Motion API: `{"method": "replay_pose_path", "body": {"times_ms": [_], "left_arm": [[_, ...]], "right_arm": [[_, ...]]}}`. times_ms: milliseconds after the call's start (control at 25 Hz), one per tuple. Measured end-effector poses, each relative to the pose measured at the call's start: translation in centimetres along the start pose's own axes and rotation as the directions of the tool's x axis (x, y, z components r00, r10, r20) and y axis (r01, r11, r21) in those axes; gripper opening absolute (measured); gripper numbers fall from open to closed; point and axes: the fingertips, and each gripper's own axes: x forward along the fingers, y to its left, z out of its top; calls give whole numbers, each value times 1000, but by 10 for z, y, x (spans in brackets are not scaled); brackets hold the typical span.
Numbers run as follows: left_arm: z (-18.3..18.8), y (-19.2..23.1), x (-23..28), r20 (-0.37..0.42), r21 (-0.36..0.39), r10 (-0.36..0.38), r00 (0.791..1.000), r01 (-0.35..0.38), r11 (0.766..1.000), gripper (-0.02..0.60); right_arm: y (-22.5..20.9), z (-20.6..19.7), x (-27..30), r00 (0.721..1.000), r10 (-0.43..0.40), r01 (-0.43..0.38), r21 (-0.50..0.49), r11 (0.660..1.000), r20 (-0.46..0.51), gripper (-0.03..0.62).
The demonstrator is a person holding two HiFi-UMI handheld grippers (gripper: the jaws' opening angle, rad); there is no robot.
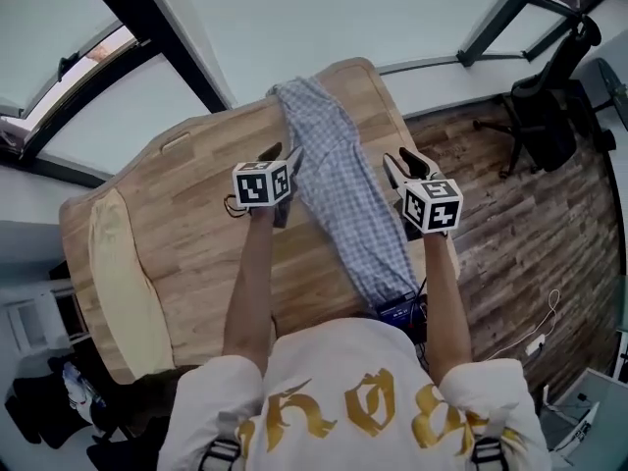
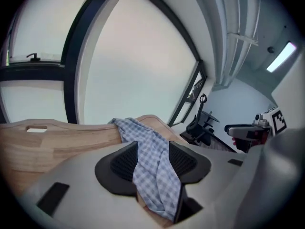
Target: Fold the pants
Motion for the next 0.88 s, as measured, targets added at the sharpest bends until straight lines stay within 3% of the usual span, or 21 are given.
{"method": "replay_pose_path", "body": {"times_ms": [240, 440, 520, 680, 880], "left_arm": [[-19, -44, -51, 44, 64, -20, 999, 17, 998, 230], [-56, -83, -73, 0, 240, 18, 1000, -18, 971, 230], [-66, -100, -77, -5, 258, 15, 1000, -13, 966, 230], [-91, -129, -84, -2, 216, 23, 1000, -22, 976, 230], [-126, -178, -88, -2, 296, 107, 994, -102, 950, 230]], "right_arm": [[5, 2, -81, 990, -99, 95, 37, 995, 105, 160], [10, -32, -129, 990, -111, 106, 59, 993, 82, 163], [9, -43, -141, 992, -100, 95, 60, 994, 72, 164], [0, -64, -163, 997, -45, 40, 80, 996, 57, 169], [-21, -86, -184, 996, 78, -82, 101, 991, 44, 173]]}}
